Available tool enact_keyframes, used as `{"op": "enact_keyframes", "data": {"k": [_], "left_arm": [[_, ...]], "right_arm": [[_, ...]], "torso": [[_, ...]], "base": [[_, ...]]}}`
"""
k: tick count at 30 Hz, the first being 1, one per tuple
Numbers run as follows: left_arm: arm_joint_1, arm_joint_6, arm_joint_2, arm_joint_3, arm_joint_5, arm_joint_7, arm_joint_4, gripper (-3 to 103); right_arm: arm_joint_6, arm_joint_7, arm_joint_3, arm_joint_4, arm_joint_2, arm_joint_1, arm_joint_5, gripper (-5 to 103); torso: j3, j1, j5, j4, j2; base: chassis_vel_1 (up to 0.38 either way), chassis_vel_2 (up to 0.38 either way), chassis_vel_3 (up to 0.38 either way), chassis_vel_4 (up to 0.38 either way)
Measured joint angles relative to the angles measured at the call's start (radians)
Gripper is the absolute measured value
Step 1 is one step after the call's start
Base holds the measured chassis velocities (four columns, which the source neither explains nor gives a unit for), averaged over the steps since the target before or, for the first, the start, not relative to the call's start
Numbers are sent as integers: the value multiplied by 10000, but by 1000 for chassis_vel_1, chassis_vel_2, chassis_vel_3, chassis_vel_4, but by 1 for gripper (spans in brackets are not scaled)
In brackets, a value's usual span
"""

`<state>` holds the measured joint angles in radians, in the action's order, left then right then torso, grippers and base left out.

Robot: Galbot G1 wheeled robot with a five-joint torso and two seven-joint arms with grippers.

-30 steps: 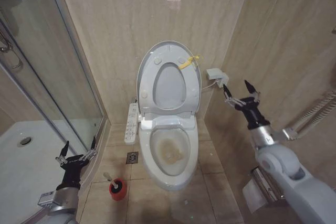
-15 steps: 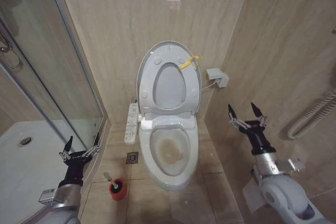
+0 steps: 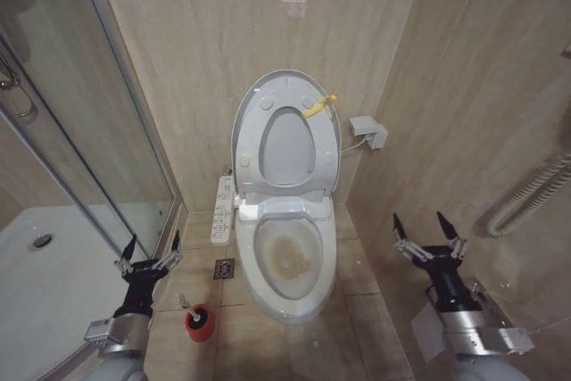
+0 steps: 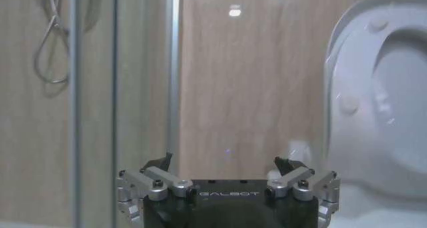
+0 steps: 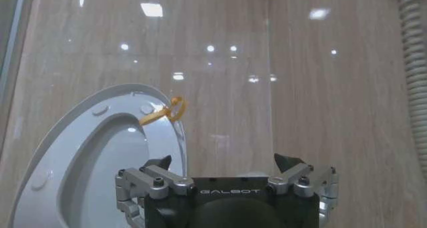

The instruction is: Open the toilet lid, clean the toilet bowl with a toilet brush, close the toilet lid, and flush.

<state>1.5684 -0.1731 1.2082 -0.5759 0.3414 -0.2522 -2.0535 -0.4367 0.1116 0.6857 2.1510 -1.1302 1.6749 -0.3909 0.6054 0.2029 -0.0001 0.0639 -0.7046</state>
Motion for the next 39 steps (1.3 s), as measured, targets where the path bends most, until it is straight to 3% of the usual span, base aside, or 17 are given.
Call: {"op": "enact_keyframes", "data": {"k": [8, 11, 17, 21, 23, 29, 33, 39], "left_arm": [[319, 323, -130, 76, -631, -478, 255, 100], [634, 554, -642, 18, -1170, -877, 416, 100], [688, 323, -1376, 96, -1207, -900, 1333, 100], [286, -112, -1356, 767, -510, -398, 2142, 100], [-35, -586, -1113, 1152, -353, 298, 2607, 100], [-380, -1322, -670, 1687, -1265, 1031, 3979, 100], [-511, -1552, -502, 1877, -1712, 1229, 4630, 100], [-749, -1486, -198, 1973, -2196, 1031, 5245, 100]], "right_arm": [[291, 291, -295, -223, -476, -1014, 23, 100], [489, 491, -544, -483, -836, -1460, 157, 100], [572, 647, -987, -699, -1255, -1871, 438, 100], [713, 689, -1222, -864, -1727, -2156, 785, 100], [736, 698, -1405, -982, -1845, -2207, 898, 100], [925, 835, -1224, -1101, -1528, -2321, 719, 100], [1084, 1040, -772, -1077, -1121, -2324, 292, 100], [1199, 1244, -315, -1126, -618, -2389, -256, 100]], "torso": [[0, 1, -2, 1, 1], [0, 0, 0, 2, 1], [0, 1, -1, 2, 1], [0, 0, -3, 3, 2], [1, 1, -2, 4, 1], [1, 0, 0, 0, 1], [0, 0, 0, 2, 1], [1, 0, 3, 2, 1]], "base": [[0, 0, 0, 0], [0, 0, 0, 0], [0, 0, 0, 0], [0, 0, 0, 0], [0, 0, 0, 0], [0, 0, 0, 0], [0, 0, 0, 0], [0, 0, 0, 0]]}}
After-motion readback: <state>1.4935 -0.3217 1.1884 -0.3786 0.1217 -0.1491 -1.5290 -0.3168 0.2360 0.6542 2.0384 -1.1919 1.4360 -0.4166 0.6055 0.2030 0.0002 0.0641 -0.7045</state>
